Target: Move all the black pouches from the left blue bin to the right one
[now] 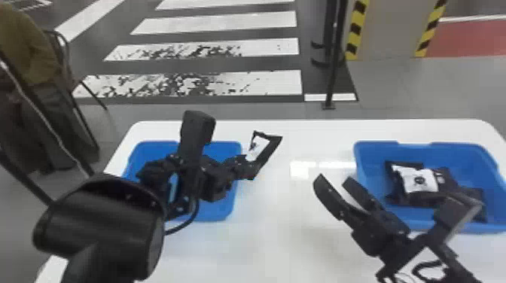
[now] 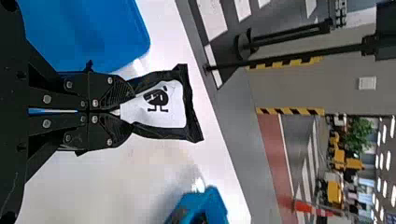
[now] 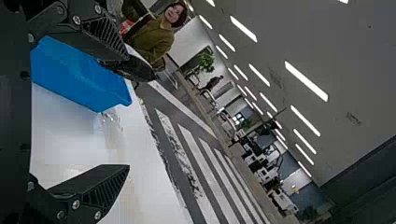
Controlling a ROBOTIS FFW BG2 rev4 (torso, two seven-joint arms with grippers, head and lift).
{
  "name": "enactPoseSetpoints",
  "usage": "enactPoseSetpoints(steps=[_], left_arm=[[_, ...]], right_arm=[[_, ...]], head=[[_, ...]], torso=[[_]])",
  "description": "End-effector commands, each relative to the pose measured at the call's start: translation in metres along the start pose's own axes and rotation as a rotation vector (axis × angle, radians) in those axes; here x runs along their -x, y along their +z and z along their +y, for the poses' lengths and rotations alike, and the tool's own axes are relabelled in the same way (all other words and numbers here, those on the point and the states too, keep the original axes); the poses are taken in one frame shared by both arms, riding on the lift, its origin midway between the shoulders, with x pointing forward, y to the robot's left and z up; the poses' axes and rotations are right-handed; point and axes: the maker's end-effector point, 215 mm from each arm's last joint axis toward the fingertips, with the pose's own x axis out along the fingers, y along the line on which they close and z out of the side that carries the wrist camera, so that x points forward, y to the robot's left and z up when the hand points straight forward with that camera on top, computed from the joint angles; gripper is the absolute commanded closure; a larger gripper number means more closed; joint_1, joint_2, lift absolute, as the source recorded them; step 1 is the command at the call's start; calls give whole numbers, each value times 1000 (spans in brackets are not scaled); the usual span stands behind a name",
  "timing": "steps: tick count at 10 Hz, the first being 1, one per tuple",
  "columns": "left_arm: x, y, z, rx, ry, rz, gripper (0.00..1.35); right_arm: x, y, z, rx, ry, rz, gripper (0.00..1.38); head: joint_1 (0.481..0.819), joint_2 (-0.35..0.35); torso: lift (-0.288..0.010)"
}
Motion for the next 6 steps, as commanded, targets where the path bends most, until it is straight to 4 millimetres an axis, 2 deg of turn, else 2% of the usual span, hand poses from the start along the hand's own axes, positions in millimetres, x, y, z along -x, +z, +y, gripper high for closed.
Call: enactPoseSetpoints(steps=[1, 3, 4, 6], left_arm=[[-5, 10, -49, -14, -105, -25, 1214], [-7, 11, -93, -12, -200, -30, 1214], [-8, 12, -107, -15, -231, -32, 1214], [-9, 16, -122, -15, -263, -39, 1214]], right_arm=[[-8, 8, -4, 7, 2, -16, 209], [-15, 16, -16, 11, -11, -39, 208], [-18, 24, -23, 19, -23, -59, 209], [-26, 36, -31, 34, -33, -86, 213]], head=[[695, 82], [695, 8], [695, -8], [695, -60]], torso=[[-140], [-140], [-140], [-140]])
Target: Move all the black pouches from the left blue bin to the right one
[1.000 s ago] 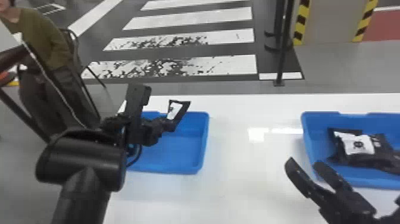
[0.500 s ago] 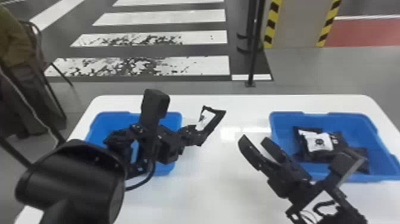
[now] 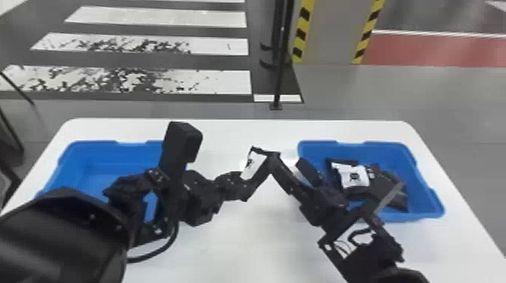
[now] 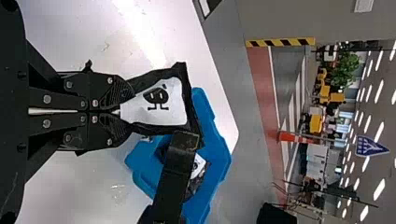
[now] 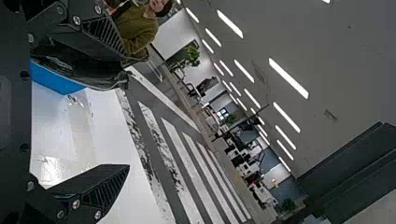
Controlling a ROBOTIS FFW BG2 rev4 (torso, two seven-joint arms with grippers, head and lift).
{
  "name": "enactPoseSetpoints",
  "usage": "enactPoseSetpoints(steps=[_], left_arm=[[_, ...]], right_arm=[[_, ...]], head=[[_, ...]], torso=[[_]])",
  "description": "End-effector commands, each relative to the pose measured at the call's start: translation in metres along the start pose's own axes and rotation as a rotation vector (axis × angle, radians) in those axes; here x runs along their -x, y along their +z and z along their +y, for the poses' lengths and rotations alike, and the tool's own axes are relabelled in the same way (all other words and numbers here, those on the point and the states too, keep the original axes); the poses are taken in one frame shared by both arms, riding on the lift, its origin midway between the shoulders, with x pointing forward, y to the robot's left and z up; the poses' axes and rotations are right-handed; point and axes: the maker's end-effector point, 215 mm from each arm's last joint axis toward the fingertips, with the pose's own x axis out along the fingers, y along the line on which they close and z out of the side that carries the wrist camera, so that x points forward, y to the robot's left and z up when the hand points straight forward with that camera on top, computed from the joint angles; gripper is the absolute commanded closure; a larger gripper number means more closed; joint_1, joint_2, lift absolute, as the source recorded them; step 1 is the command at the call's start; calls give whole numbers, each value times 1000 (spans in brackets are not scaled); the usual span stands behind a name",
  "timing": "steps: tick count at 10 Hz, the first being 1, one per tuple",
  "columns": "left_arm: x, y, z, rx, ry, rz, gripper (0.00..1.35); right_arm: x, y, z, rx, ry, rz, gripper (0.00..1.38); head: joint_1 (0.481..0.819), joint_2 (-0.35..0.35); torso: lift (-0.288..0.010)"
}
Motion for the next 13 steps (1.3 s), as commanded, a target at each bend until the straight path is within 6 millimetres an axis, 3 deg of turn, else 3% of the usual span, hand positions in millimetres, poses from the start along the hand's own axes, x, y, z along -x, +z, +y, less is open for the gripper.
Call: enactPoseSetpoints(steps=[1, 3, 5, 7, 11, 12, 13], left_arm=[[-4, 2, -10, 0, -23, -3, 1214], [-2, 4, -5, -3, -10, -4, 1214], [2, 3, 6, 3, 11, -4, 1214], [1, 5, 5, 5, 10, -8, 1214], [-2, -1, -1, 25, -11, 0, 1214], [-2, -2, 0, 27, -10, 1, 1214], [-2, -4, 0, 33, -12, 3, 1214]], right_arm=[[-6, 12, -3, 10, -2, -30, 214], [-7, 15, 17, -13, 35, -41, 271], [-6, -1, 50, -76, 95, -10, 277], [-7, -15, 51, -91, 99, 26, 361], [-14, -9, 43, -119, 90, -9, 1193], [-14, -5, 40, -113, 82, -25, 1279], [-13, -7, 41, -110, 83, -20, 1277]], head=[[695, -74], [695, -92], [695, -64], [695, -29], [695, -22], [695, -26], [695, -29]], torso=[[-140], [-140], [-140], [-140], [-140], [-140], [-140]])
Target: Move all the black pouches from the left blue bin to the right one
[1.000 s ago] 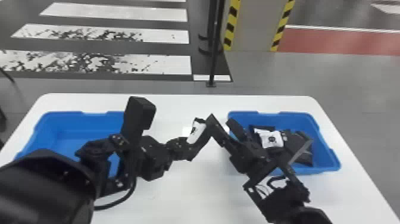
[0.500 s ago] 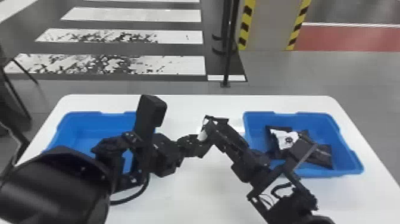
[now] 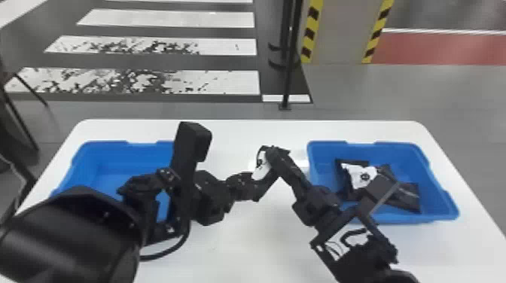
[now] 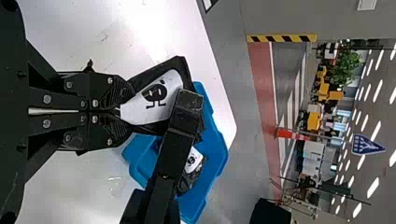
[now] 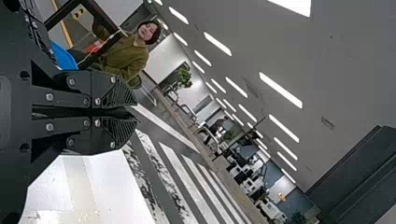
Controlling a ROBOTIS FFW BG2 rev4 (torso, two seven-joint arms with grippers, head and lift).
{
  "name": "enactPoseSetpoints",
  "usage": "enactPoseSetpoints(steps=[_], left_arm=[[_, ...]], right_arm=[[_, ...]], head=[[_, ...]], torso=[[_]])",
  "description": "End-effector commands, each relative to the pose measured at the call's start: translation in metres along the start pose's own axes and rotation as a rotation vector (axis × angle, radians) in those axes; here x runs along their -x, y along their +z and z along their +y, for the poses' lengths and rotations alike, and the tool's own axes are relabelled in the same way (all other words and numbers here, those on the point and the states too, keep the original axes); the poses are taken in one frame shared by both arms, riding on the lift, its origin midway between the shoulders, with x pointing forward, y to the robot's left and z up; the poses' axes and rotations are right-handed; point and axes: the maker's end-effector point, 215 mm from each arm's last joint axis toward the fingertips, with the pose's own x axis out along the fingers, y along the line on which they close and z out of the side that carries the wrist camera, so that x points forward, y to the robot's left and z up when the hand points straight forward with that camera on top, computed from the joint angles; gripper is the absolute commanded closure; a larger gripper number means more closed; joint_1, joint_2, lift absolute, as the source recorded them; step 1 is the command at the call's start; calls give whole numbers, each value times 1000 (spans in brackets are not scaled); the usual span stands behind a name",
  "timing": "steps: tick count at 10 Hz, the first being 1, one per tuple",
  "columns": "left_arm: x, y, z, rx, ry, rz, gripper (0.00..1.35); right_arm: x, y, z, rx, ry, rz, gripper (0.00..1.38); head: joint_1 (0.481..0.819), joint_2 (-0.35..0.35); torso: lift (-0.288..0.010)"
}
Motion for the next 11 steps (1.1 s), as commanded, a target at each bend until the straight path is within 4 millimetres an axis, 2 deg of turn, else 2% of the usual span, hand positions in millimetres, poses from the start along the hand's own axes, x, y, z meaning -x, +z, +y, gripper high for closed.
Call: enactPoseSetpoints(steps=[1, 2, 3, 4, 5, 6, 7, 9, 11], left_arm=[[0, -2, -2, 11, -8, 0, 1214], [-2, -5, -4, 40, -16, -16, 1006], [4, -14, 6, 83, 11, -26, 489], [7, -19, 7, 97, 11, -34, 108], [12, -20, 7, 98, 12, -58, 91], [23, -20, 8, 111, 24, -83, 154], [40, -18, 10, 117, 52, -106, 168], [72, -24, 25, 141, 126, -130, 173], [104, -43, 33, 173, 191, -115, 173]], right_arm=[[1, -1, 0, 0, -1, 0, 1277], [1, 0, -1, 1, -3, -2, 1279], [2, 4, -2, -1, -5, -9, 1279], [7, 20, -18, 6, -38, -43, 1279], [14, 40, -35, 32, -71, -72, 1279], [23, 62, -56, 78, -111, -97, 1279], [36, 87, -81, 138, -164, -119, 1277], [55, 112, -128, 229, -243, -102, 1277], [77, 132, -175, 290, -334, -98, 1277]], head=[[695, -32], [695, -33], [695, -35], [695, -31], [695, -31], [695, -51], [695, -78], [695, -132], [695, -151]], torso=[[-140], [-140], [-140], [-140], [-140], [-140], [-140], [-140], [-140]])
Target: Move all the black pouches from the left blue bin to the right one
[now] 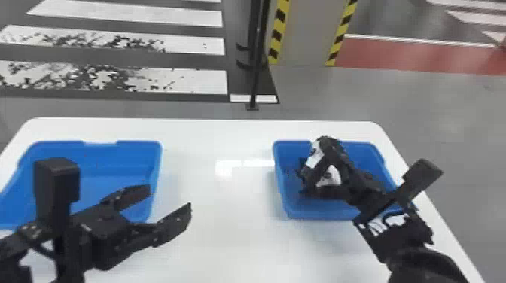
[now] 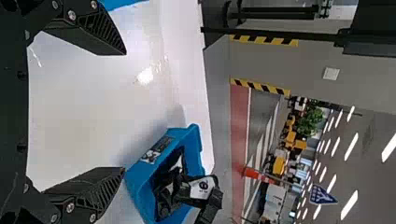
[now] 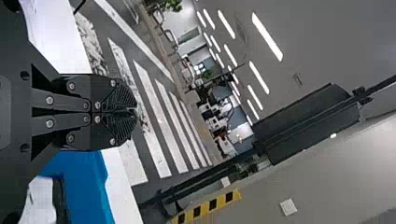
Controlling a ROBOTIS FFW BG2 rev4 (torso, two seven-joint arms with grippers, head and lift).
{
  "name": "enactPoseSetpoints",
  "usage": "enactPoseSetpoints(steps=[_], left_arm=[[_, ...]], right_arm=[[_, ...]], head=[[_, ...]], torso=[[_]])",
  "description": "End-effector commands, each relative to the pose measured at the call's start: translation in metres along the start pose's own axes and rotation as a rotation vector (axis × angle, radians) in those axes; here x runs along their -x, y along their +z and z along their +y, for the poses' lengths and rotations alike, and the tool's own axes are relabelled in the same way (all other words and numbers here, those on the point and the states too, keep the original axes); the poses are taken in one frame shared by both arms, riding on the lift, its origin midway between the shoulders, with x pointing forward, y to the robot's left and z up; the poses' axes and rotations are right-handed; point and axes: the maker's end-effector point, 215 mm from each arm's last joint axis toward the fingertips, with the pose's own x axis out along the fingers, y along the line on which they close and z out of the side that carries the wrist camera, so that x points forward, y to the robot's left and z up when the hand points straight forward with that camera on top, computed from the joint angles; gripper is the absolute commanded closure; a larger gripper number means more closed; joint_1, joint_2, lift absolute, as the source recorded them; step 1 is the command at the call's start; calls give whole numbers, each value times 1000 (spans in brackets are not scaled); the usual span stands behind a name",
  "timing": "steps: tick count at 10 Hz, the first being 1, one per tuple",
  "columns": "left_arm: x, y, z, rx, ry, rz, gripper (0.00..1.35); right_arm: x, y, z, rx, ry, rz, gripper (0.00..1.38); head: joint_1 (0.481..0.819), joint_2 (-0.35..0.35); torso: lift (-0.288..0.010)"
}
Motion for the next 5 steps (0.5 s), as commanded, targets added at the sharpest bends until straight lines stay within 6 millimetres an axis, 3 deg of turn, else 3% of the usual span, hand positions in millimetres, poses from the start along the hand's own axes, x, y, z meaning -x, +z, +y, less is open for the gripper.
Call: enactPoseSetpoints(steps=[1, 3, 4, 5], left_arm=[[25, -18, 14, 28, 58, 21, 173], [55, -19, 39, 34, 142, -9, 171], [68, -14, 51, 24, 183, -41, 173], [81, -4, 61, -8, 221, -88, 173]], right_arm=[[9, 2, -48, 38, -90, 8, 1262], [26, 4, -83, 105, -169, 16, 458], [36, 11, -87, 142, -193, -4, 200], [53, 23, -85, 179, -217, -59, 107]], head=[[695, -165], [695, -188], [695, -195], [695, -192]], torso=[[-140], [-140], [-140], [-140]])
